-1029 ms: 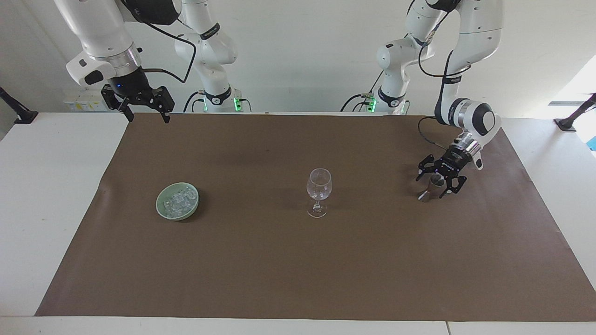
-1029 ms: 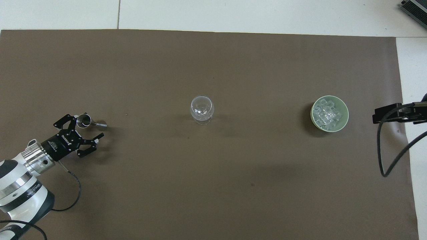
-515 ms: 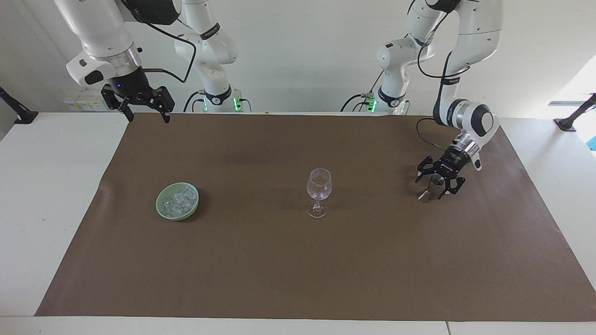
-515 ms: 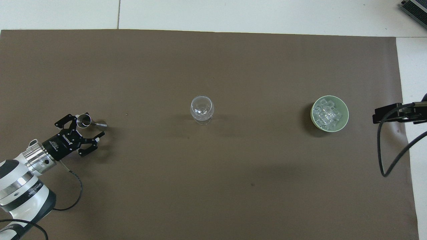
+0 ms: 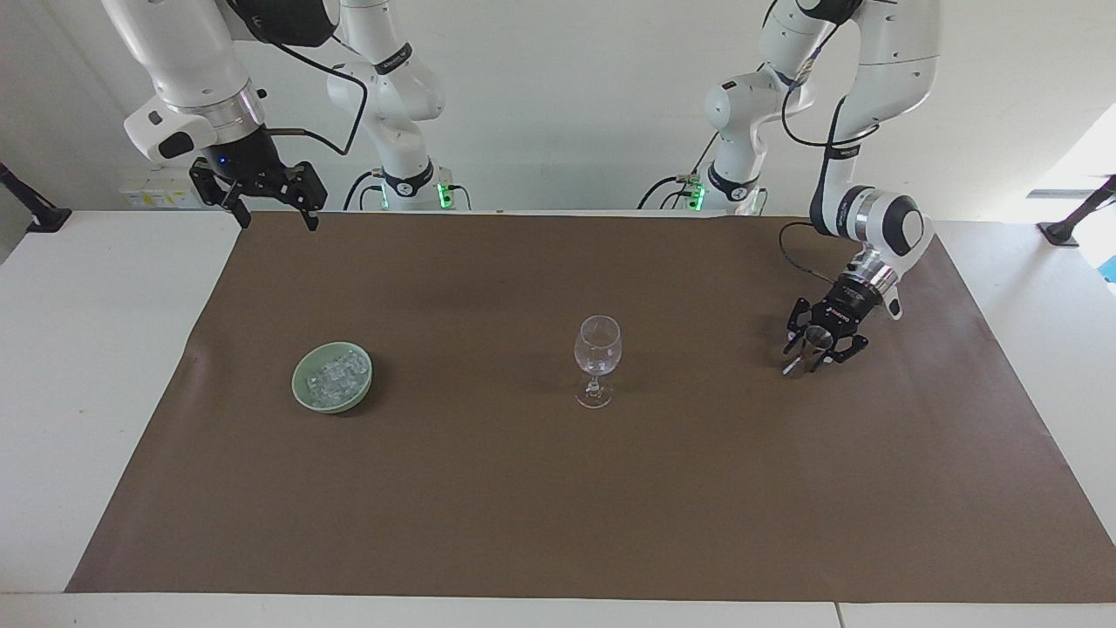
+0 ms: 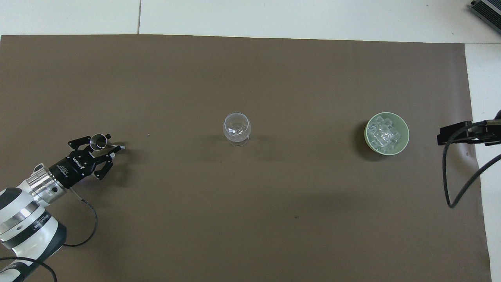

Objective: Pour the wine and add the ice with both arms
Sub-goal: 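Close the left gripper around the silver jigger, then lift the jigger with the left gripper and carry it to the glass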

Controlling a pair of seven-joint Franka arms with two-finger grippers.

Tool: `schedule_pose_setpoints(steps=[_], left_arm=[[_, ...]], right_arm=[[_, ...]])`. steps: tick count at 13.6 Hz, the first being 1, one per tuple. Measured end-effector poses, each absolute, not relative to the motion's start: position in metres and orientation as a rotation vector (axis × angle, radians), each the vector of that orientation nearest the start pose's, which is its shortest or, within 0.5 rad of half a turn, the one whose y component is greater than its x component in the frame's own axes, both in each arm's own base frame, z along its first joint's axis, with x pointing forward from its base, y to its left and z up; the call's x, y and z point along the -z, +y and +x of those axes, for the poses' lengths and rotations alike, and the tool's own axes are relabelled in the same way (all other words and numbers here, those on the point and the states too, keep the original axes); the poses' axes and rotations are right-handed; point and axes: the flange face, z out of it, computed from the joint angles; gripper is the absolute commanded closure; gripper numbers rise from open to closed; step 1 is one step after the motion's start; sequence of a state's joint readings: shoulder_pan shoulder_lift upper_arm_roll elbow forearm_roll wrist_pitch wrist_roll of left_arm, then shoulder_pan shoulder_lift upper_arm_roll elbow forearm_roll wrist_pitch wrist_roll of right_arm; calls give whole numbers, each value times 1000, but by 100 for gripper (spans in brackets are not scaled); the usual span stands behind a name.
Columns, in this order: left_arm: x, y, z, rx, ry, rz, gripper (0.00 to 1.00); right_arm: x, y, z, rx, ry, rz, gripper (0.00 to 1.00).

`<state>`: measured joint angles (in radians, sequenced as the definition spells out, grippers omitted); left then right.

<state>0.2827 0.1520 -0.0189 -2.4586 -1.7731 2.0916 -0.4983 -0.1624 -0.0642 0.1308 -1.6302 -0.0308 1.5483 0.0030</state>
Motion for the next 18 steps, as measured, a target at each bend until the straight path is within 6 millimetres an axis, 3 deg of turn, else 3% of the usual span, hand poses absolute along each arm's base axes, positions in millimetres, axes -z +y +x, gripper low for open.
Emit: schedule_pose_setpoints(steps=[2,11,18], left_arm=[[-237,76,465,541,1750,868,100],[-237,80,468,541,1756,844,100],[-249,63,481,590,1708,853,100]], right_arm=[[-629,-18,532,-30,56,-3180,0],[-629,-18,532,-30,56,-3180,0],[-629,-18,532,-30,56,-3180,0]])
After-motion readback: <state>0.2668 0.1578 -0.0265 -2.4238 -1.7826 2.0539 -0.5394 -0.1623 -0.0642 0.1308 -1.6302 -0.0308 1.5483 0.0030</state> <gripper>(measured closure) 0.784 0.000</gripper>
